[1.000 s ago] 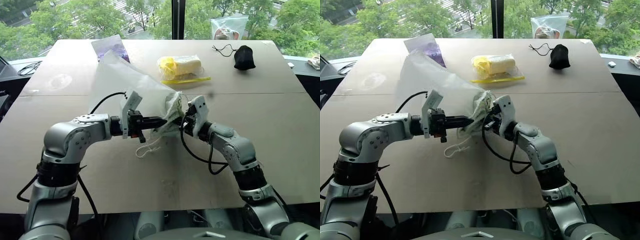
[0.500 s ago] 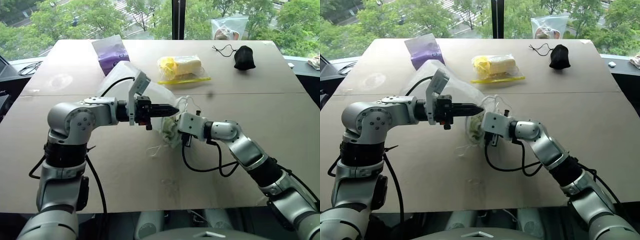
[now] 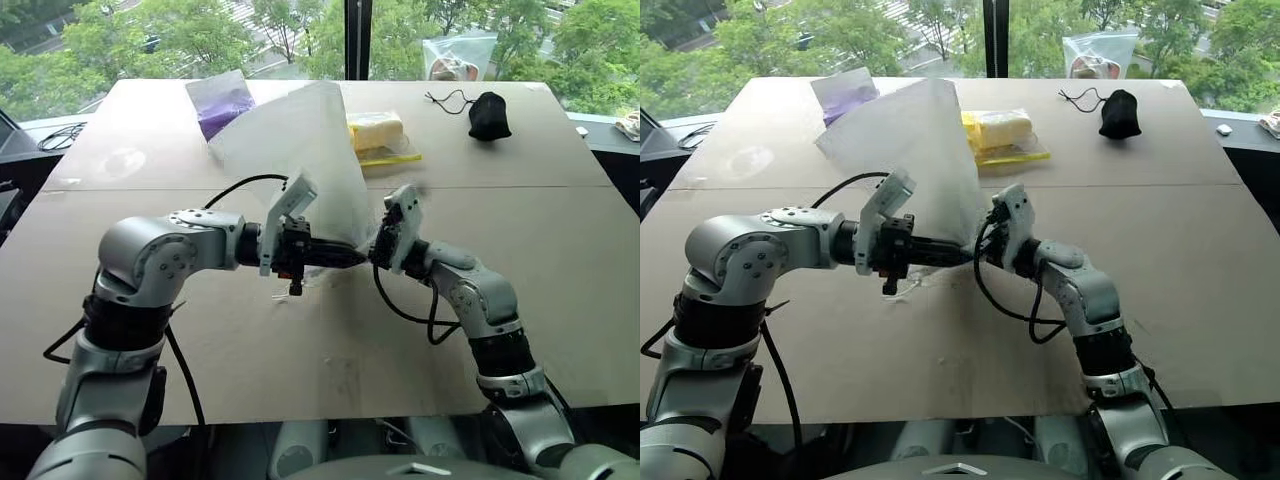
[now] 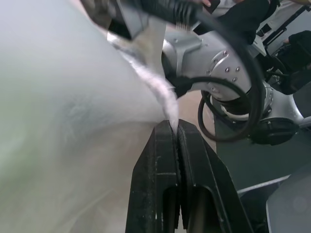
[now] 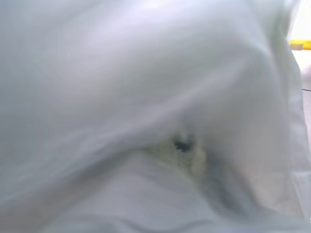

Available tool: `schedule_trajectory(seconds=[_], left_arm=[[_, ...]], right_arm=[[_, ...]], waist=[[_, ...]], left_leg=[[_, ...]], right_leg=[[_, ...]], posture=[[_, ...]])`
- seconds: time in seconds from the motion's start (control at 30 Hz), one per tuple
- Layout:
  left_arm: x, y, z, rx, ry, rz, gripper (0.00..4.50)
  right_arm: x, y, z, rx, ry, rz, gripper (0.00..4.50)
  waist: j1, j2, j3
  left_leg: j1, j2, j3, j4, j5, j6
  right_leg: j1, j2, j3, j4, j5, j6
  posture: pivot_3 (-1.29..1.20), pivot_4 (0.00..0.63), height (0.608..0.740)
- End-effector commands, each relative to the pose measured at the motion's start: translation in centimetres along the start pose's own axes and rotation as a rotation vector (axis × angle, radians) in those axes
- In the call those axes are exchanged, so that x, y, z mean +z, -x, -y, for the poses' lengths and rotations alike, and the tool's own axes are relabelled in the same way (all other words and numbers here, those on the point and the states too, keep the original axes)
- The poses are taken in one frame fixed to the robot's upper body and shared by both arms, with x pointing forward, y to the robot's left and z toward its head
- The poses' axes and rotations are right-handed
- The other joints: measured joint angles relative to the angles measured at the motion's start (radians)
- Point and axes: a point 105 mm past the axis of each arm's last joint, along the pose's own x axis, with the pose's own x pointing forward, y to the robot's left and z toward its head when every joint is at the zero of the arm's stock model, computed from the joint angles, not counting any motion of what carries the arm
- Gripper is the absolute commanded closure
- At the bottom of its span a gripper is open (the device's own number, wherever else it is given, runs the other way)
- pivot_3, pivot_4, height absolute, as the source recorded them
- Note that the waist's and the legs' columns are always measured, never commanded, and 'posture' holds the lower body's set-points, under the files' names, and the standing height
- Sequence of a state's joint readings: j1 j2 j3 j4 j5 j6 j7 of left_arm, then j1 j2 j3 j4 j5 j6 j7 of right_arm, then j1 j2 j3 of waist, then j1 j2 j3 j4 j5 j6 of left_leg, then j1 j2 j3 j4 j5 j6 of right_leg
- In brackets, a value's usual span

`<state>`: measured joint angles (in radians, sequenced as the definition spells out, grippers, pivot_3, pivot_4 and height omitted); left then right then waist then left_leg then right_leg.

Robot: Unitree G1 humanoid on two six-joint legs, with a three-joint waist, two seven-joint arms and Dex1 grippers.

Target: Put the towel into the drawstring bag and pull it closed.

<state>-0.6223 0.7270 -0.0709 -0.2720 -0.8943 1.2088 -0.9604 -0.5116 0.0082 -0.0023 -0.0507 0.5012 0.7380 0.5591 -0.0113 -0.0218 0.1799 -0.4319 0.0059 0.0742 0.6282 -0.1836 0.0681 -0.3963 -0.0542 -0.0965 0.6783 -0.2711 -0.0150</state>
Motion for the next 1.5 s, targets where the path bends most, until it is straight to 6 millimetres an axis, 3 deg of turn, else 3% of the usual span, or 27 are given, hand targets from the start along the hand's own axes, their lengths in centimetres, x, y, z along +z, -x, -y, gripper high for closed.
schedule_trajectory(seconds=[0.03, 0.3, 0.57, 0.73, 0.83, 1.0, 1.03, 1.07, 1.1, 1.17, 1.27, 1.37, 1.43, 1.5], left_arm=[[-0.1, 0.5, 0.0, 0.017, -0.013, 0.001, 4.5], [0.7, 1.7, -2.2, 0.16, -0.053, 0.079, 4.5], [0.1, 0.5, -2.1, 0.153, -0.145, 0.074, 4.5], [0.7, -0.6, -1.5, 0.121, -0.162, 0.12, 4.5], [1.2, -0.9, -1.7, 0.13, -0.161, 0.149, 4.5], [1.3, 0.1, -4.3, 0.245, -0.183, 0.148, 4.5], [1.5, 0.5, -5.3, 0.29, -0.208, 0.146, 4.5], [1.7, 0.9, -6.2, 0.332, -0.237, 0.143, 4.5], [2.0, 1.2, -6.9, 0.364, -0.27, 0.141, 4.5], [2.6, 1.7, -8.1, 0.411, -0.339, 0.137, 4.5], [3.0, 2.2, -9.2, 0.448, -0.459, 0.115, 4.5], [3.6, 3.0, -9.6, 0.467, -0.53, 0.121, 4.5], [4.1, 3.8, -9.8, 0.49, -0.564, 0.126, 4.5], [4.6, 4.7, -10.0, 0.516, -0.579, 0.129, 4.5]], right_arm=[[2.6, 0.7, 1.0, -0.059, -0.139, 0.131, 4.46], [1.8, 1.8, 0.3, -0.045, -0.315, 0.125, 4.46], [2.6, 0.1, -1.5, 0.045, -0.573, 0.219, 4.46], [0.2, -1.5, 1.1, -0.217, -0.286, 0.102, 4.46], [-0.8, -1.6, 1.9, -0.255, -0.179, 0.058, 4.46], [0.5, 0.3, 3.1, -0.293, -0.243, 0.125, 2.29], [0.6, 0.8, 2.8, -0.283, -0.198, 0.098, 1.85], [0.5, 1.3, 2.4, -0.272, -0.139, 0.06, 1.74], [0.2, 1.7, 2.1, -0.264, -0.089, 0.021, 1.05], [-0.5, 2.7, 1.3, -0.236, 0.028, -0.073, 0.24], [-0.6, 3.9, -0.9, -0.145, 0.123, -0.126, 0.07], [-0.4, 5.1, -1.7, -0.132, 0.296, -0.176, 0.07], [0.6, 5.7, -1.0, -0.196, 0.371, -0.155, 0.07], [1.5, 6.2, 1.0, -0.312, 0.46, -0.151, 0.07]], waist=[[0.0, 0.0, 0.0], [-0.001, 0.0, 0.0], [-0.003, 0.0, 0.0], [-0.003, 0.0, 0.0], [-0.003, 0.0, 0.0], [-0.001, 0.0, 0.0], [0.0, 0.0, 0.0], [0.002, 0.0, 0.0], [0.004, 0.0, 0.0], [0.003, 0.0, 0.0], [0.002, 0.0, 0.0], [-0.002, 0.0, 0.0], [-0.001, 0.0, 0.0], [0.0, 0.0, 0.0]], left_leg=[[0.0, 0.0, 0.0, 0.0, 0.0, 0.0], [0.0, 0.0, 0.0, -0.001, 0.0, 0.0], [0.0, 0.0, 0.0, -0.003, 0.0, 0.0], [0.0, 0.0, 0.0, -0.003, 0.0, 0.0], [0.0, 0.0, 0.001, -0.003, 0.0, 0.0], [-0.001, 0.0, 0.001, -0.003, 0.0, 0.0], [-0.001, 0.0, 0.001, -0.003, 0.0, 0.0], [0.0, 0.0, 0.001, -0.003, 0.0, 0.0], [-0.001, 0.0, 0.001, -0.002, 0.0, 0.0], [-0.001, 0.0, 0.001, -0.002, 0.0, 0.001], [-0.001, 0.0, 0.001, -0.003, 0.0, 0.001], [-0.001, 0.0, 0.002, -0.004, 0.0, 0.001], [-0.002, 0.0, 0.002, -0.004, 0.0, 0.001], [-0.002, 0.0, 0.002, -0.004, 0.0, 0.001]], right_leg=[[0.0, 0.0, 0.0, 0.0, 0.0, 0.0], [0.0, 0.0, 0.0, 0.0, 0.0, 0.0], [-0.001, 0.0, 0.001, -0.001, 0.0, 0.0], [-0.001, 0.0, 0.001, -0.001, 0.0, 0.0], [-0.001, 0.0, 0.001, -0.001, 0.0, 0.0], [-0.001, 0.0, 0.001, 0.0, 0.0, 0.0], [-0.001, 0.0, 0.0, 0.0, 0.0, 0.0], [-0.001, 0.0, 0.0, 0.0, 0.0, 0.0], [-0.001, 0.0, 0.0, 0.0, 0.0, 0.0], [-0.001, 0.0, 0.0, -0.001, 0.0, 0.0], [-0.001, 0.0, 0.001, -0.001, 0.0, 0.0], [-0.003, 0.0, 0.001, -0.001, 0.0, 0.0], [-0.004, 0.0, 0.001, -0.001, 0.0, 0.0], [-0.004, 0.0, 0.001, -0.001, 0.0, 0.0]], posture=[[0.0, 0.15, 0.74], [0.0, 0.15, 0.74], [0.0, 0.15, 0.74], [0.0, 0.15, 0.74], [0.0, 0.15, 0.74], [0.0, 0.15, 0.74], [0.0, 0.15, 0.74], [0.0, 0.15, 0.74], [0.0, 0.15, 0.74], [0.0, 0.15, 0.74], [0.0, 0.15, 0.74], [0.0, 0.15, 0.74], [0.0, 0.15, 0.74], [0.0, 0.15, 0.74]])
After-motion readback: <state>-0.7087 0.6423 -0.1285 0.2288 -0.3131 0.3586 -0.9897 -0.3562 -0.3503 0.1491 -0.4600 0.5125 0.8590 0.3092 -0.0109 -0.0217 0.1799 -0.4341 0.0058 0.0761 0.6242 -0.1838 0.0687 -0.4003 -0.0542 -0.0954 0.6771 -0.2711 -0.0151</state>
